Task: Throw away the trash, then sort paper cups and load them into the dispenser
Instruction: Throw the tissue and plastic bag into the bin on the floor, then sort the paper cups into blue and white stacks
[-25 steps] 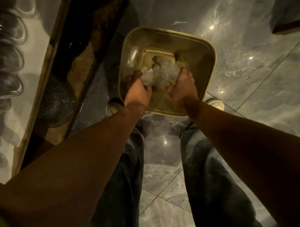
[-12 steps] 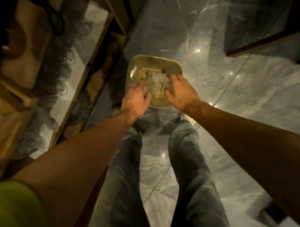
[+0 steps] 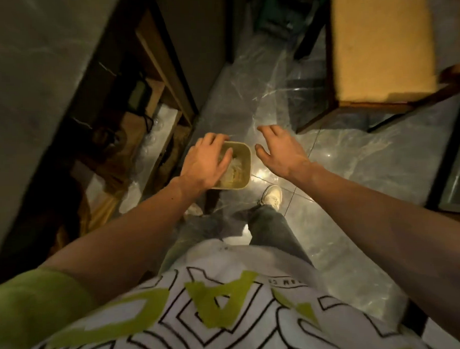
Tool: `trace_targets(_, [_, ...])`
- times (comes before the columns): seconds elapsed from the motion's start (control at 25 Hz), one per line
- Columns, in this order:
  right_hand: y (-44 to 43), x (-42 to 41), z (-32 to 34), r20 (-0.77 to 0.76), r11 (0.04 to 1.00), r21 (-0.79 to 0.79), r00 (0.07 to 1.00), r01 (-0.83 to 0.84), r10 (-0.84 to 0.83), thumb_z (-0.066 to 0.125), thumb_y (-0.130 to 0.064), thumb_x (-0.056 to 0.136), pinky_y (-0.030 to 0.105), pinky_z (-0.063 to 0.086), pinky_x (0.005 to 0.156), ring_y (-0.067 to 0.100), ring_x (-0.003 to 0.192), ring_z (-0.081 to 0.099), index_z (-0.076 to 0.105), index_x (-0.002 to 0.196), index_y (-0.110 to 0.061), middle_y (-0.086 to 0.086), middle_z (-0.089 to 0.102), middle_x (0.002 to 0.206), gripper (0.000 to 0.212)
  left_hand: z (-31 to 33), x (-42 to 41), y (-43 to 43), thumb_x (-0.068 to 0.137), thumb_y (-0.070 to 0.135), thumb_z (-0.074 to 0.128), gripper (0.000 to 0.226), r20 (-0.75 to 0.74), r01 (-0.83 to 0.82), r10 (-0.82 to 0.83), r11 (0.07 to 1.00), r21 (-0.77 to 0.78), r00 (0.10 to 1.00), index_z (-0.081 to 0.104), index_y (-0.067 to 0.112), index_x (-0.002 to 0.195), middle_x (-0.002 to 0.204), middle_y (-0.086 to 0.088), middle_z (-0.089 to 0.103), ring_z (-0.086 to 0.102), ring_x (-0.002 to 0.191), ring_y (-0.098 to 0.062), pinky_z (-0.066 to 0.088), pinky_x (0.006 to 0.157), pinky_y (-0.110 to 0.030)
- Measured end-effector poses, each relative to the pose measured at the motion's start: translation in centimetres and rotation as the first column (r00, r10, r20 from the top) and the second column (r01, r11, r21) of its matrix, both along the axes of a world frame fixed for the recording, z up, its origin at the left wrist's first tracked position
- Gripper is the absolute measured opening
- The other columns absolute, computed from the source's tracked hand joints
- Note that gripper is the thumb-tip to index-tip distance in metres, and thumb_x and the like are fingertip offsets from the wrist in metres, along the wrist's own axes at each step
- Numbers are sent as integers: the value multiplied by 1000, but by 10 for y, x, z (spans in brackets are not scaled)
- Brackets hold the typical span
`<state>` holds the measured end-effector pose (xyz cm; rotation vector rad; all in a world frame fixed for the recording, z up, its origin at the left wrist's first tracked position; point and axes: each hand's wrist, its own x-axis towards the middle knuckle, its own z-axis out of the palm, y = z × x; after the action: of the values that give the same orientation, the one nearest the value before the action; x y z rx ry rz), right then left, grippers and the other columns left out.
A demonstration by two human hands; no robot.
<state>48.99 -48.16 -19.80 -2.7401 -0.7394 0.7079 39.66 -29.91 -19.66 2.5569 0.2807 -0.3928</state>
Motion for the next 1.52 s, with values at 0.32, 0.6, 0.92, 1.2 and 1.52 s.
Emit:
trace_targets(0.32, [-27, -3, 127, 228, 984, 97, 959, 151, -170, 46, -43, 96, 46, 39, 104, 36, 127, 46, 40, 144, -15, 14, 47, 141, 56, 121, 44, -6, 100, 48, 34, 50, 239, 242, -265, 962, 124, 934, 46, 18, 139, 136, -10, 51, 47, 127, -31, 37, 107, -45])
trace_targets(0.6, [-114, 25, 195, 444, 941, 174, 830, 291, -338, 45, -48, 96, 45, 35, 108, 37, 130, 44, 42, 143, -17, 18, 45, 144, 56, 192, 114, -79, 98, 54, 22, 62, 362, 435, -505, 862, 261, 783, 48, 16, 139, 139, -13, 50, 45, 131, -31, 37, 110, -46])
trace_targets(0.92, [-308, 78, 259, 566, 840, 293, 626, 456, -537, 45, -54, 92, 44, 39, 105, 34, 128, 48, 47, 140, -16, 16, 50, 139, 61, 249, 212, -287, 96, 54, 26, 63, 507, 564, -599, 789, 244, 619, 52, 14, 137, 138, -13, 53, 49, 128, -30, 39, 107, -44])
trace_targets(1.2, [-468, 103, 310, 592, 683, 409, 393, 606, -703, 47, -51, 90, 43, 39, 105, 31, 130, 47, 46, 142, -15, 14, 50, 139, 63, 298, 290, -478, 97, 51, 32, 56, 650, 695, -641, 680, 234, 408, 53, 14, 135, 132, -10, 56, 53, 122, -27, 40, 102, -38])
trace_targets(1.52, [-607, 180, 309, 573, 550, 391, 272, 738, -773, 50, -47, 96, 42, 36, 108, 26, 137, 39, 39, 147, -19, 9, 43, 147, 60, 296, 401, -628, 101, 45, 37, 49, 698, 800, -655, 566, 202, 288, 52, 14, 137, 135, -7, 54, 50, 125, -25, 40, 104, -39])
